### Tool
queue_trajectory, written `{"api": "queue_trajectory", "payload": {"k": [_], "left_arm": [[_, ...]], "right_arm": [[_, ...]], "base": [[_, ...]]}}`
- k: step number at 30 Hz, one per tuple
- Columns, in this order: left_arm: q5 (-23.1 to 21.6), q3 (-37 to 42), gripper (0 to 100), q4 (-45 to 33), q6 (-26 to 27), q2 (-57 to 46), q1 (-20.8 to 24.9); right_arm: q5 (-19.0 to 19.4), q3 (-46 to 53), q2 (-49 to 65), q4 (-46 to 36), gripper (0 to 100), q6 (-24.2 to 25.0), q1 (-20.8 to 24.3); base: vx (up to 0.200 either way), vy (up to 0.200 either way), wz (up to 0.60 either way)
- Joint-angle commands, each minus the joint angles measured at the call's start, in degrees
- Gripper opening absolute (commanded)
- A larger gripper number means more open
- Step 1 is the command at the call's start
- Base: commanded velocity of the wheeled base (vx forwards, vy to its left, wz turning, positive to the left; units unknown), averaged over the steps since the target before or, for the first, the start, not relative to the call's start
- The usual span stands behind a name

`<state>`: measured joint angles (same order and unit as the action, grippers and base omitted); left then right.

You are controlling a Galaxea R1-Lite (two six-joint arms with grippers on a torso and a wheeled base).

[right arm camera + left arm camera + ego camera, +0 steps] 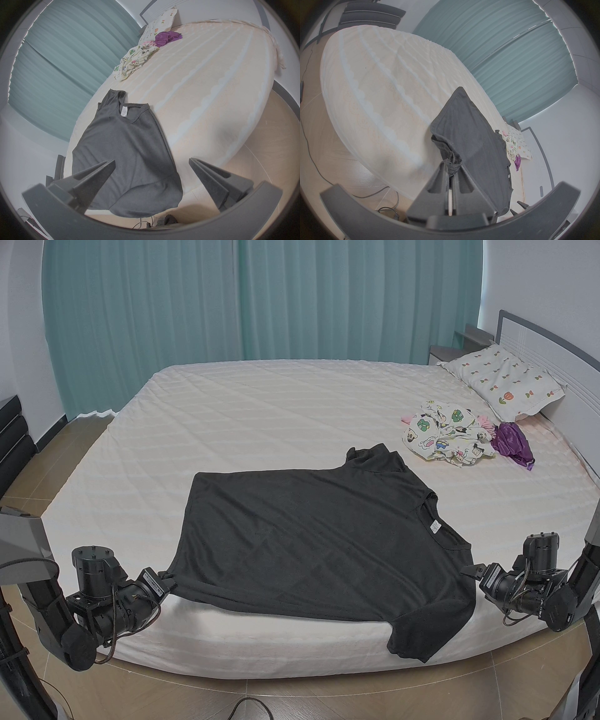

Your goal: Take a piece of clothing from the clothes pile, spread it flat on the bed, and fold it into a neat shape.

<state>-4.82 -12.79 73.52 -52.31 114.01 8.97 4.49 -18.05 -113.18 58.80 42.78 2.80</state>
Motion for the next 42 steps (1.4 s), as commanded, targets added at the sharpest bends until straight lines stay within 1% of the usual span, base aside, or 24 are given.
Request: {"api": "queue_trajectory", "payload": {"k": [1,2,3,4,6,13,20,23,24,28,29,33,37,39,42], "left_arm": [[0.1,-0.3,0,0.2,-0.3,-0.2,-0.4],[0.1,-0.3,0,0.2,-0.3,-0.2,-0.4],[-0.1,-0.4,0,0.2,-0.6,0.0,-0.8],[-0.1,-0.5,0,0.2,-0.7,0.1,-0.9],[-0.1,-0.6,0,0.2,-0.7,0.3,-0.9],[-0.2,-0.4,0,0.2,-0.7,0.3,-1.0],[-0.2,-0.5,0,0.2,-0.7,0.5,-1.3],[-0.2,-0.4,0,0.2,-0.8,0.5,-1.3],[-0.2,-0.4,0,0.2,-0.8,0.6,-1.3],[-0.2,-0.4,0,0.2,-0.8,0.8,-1.3],[-0.2,-0.5,0,0.2,-0.8,1.2,-1.3],[-0.2,-0.6,0,0.2,-0.8,2.4,-1.3],[-0.2,-0.6,0,0.2,-0.8,2.5,-1.3],[-0.3,-0.6,0,0.2,-0.8,2.7,-1.3],[-0.3,-0.7,0,0.2,-0.8,2.8,-1.3]], "right_arm": [[0.6,-2.5,-4.2,0.1,100,-0.1,-0.6],[0.6,-2.5,-4.2,0.1,100,-0.1,-0.6],[1.6,-3.8,-5.3,0.1,100,0.0,-0.5],[2.0,-4.4,-5.7,0.1,0,0.1,-0.5],[3.2,-5.8,-6.8,-0.4,0,0.1,-0.6],[3.4,-14.1,-9.6,-0.7,0,0.2,-2.2],[3.6,-20.8,-11.1,-0.6,0,0.0,-2.5],[4.8,-23.4,-11.3,-0.7,0,-0.1,-2.5],[6.0,-24.7,-11.8,-0.7,0,-0.1,-2.5],[6.2,-27.6,-13.4,-0.7,0,-0.1,-2.2],[6.2,-28.5,-14.4,-0.8,100,-0.1,-2.1],[6.2,-27.6,-15.5,-0.8,100,-0.1,-1.8],[6.1,-25.2,-14.6,-0.7,100,0.1,-2.6],[6.0,-22.7,-11.2,-0.7,100,0.5,-3.9],[6.4,-18.1,-5.8,-0.7,100,1.6,-3.7]], "base": [[0.0,0.0,0.0],[0.0,0.0,0.0],[0.0,0.0,0.0],[0.0,0.0,0.0],[0.0,0.0,0.0],[0.0,0.0,0.0],[0.0,0.0,0.0],[0.0,0.0,0.0],[0.0,0.0,0.0],[0.0,0.0,0.0],[0.0,0.0,0.0],[0.0,0.0,0.0],[0.0,0.0,0.0],[0.0,0.0,0.0],[0.0,0.0,0.0]]}}
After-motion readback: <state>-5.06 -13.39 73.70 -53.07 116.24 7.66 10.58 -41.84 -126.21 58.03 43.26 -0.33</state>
